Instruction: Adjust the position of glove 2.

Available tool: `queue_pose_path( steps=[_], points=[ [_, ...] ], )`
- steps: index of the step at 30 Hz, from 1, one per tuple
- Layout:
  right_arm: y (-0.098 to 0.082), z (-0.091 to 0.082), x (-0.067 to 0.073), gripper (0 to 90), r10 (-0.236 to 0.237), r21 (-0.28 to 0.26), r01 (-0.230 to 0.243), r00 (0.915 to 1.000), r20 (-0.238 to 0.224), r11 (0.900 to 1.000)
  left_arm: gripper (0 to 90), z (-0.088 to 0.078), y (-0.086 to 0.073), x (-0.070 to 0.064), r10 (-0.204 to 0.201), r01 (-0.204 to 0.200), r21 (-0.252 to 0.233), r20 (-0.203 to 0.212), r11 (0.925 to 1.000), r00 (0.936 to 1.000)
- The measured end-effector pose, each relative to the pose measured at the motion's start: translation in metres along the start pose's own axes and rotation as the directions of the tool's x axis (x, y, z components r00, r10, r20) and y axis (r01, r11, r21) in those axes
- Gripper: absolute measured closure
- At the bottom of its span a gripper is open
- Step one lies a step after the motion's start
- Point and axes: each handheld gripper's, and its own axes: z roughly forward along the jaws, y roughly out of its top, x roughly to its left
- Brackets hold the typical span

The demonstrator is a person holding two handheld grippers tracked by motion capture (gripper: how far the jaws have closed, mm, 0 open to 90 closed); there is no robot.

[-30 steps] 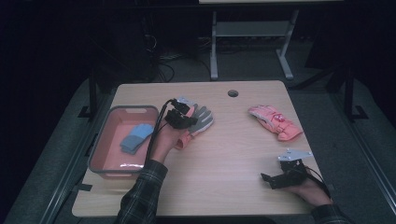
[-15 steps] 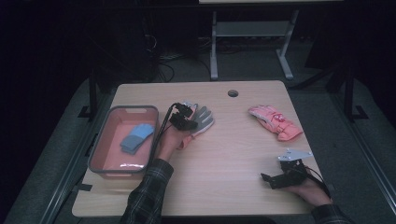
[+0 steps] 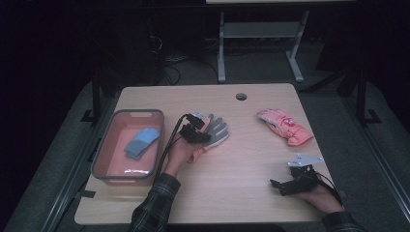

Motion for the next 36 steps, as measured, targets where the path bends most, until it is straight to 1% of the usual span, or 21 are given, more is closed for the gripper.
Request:
queue_pose_path(
  steps=[1,2,3,6,7,9,11,14,15,18,19,22,23,24,26,28,29,30,32,34,36],
  points=[
    [0.0,0.0,0.0,0.0,0.001,0.0,-0.001,1.0,0.001,1.0,89.8,-0.001,-0.001,-0.004,0.005,-0.005,0.008,0.009,1.0,0.9999],
    [0.0,0.0,0.0,0.0,0.001,0.001,-0.001,1.0,0.001,1.0,89.8,-0.001,-0.002,-0.007,0.004,-0.004,0.003,0.016,1.0,0.9999],
    [0.0,0.0,0.0,0.0,0.001,0.001,-0.001,1.0,0.0,1.0,89.8,-0.001,-0.003,-0.011,0.013,-0.013,0.006,0.021,0.9999,0.9997],
    [0.0,0.0,0.0,0.0,0.001,0.001,-0.001,1.0,0.0,1.0,89.8,-0.003,-0.006,-0.019,0.025,-0.025,0.006,0.035,0.9997,0.9991],
    [0.0,0.0,0.0,0.0,0.0,0.001,0.0,1.0,0.0,1.0,89.7,-0.003,-0.007,-0.021,0.036,-0.036,0.009,0.037,0.9993,0.9987],
    [0.001,0.001,0.0,0.0,-0.001,0.001,0.001,1.0,-0.001,1.0,89.7,-0.005,-0.007,-0.023,0.046,-0.047,0.012,0.04,0.9988,0.9981],
    [0.001,0.001,0.0,0.0,-0.001,0.001,0.001,1.0,0.0,1.0,89.7,-0.008,-0.006,-0.024,0.035,-0.035,-0.012,0.036,0.9993,0.9987],
    [0.001,0.001,0.0,0.0,-0.001,0.001,0.001,1.0,-0.001,1.0,89.7,-0.02,-0.001,-0.02,0.035,-0.034,-0.037,0.017,0.9987,0.9993],
    [0.001,0.001,0.0,0.0,-0.001,0.0,0.001,1.0,0.0,1.0,89.7,-0.024,0.001,-0.019,0.028,-0.027,-0.047,0.009,0.9985,0.9996],
    [0.001,0.001,0.0,0.0,0.0,0.001,0.0,1.0,-0.001,1.0,89.7,-0.034,0.005,-0.01,0.019,-0.021,-0.062,-0.034,0.9979,0.9992],
    [0.001,0.001,0.0,0.0,0.0,0.0,0.0,1.0,-0.001,1.0,89.7,-0.037,0.006,-0.005,0.008,-0.012,-0.066,-0.057,0.9977,0.9984],
    [0.001,0.001,0.0,0.0,0.001,0.001,-0.001,1.0,-0.001,1.0,89.7,-0.036,0.006,0.007,-0.012,0.005,-0.07,-0.088,0.9975,0.996],
    [0.001,0.001,0.0,0.0,0.0,0.0,0.0,1.0,-0.001,1.0,89.7,-0.035,0.006,0.011,-0.028,0.02,-0.072,-0.102,0.9972,0.9945],
    [0.001,0.001,0.0,0.0,0.001,0.001,-0.001,1.0,-0.001,1.0,89.7,-0.033,0.005,0.014,-0.037,0.03,-0.073,-0.106,0.9969,0.9937],
    [0.001,0.001,0.0,0.0,0.0,0.0,0.0,1.0,-0.002,1.0,89.7,-0.027,0.002,0.022,-0.058,0.053,-0.044,-0.136,0.9977,0.989],
    [0.001,0.001,0.0,0.0,0.0,0.0,0.0,1.0,-0.001,1.0,89.7,-0.022,-0.001,0.027,-0.074,0.071,-0.02,-0.142,0.9972,0.9872],
    [0.001,0.001,0.0,0.0,0.0,0.0,0.0,1.0,-0.001,1.0,89.7,-0.02,-0.003,0.028,-0.071,0.071,-0.008,-0.144,0.9975,0.987],
    [0.001,0.001,0.0,0.0,0.0,0.0,0.0,1.0,-0.002,1.0,89.7,-0.018,-0.004,0.027,-0.073,0.073,-0.005,-0.14,0.9973,0.9875],
    [0.001,0.001,0.0,0.0,0.0,0.0,0.0,1.0,-0.003,1.0,89.7,-0.016,-0.007,0.025,-0.071,0.072,0.008,-0.139,0.9973,0.9878],
    [0.001,0.001,0.0,0.0,0.0,0.0,0.0,1.0,-0.003,1.0,89.7,-0.016,-0.009,0.022,-0.075,0.077,0.011,-0.13,0.997,0.9887],
    [0.001,0.001,0.0,0.0,0.0,0.0,0.0,1.0,-0.002,1.0,89.7,-0.018,-0.01,0.018,-0.063,0.066,0.021,-0.124,0.9976,0.9903]
  ],
)
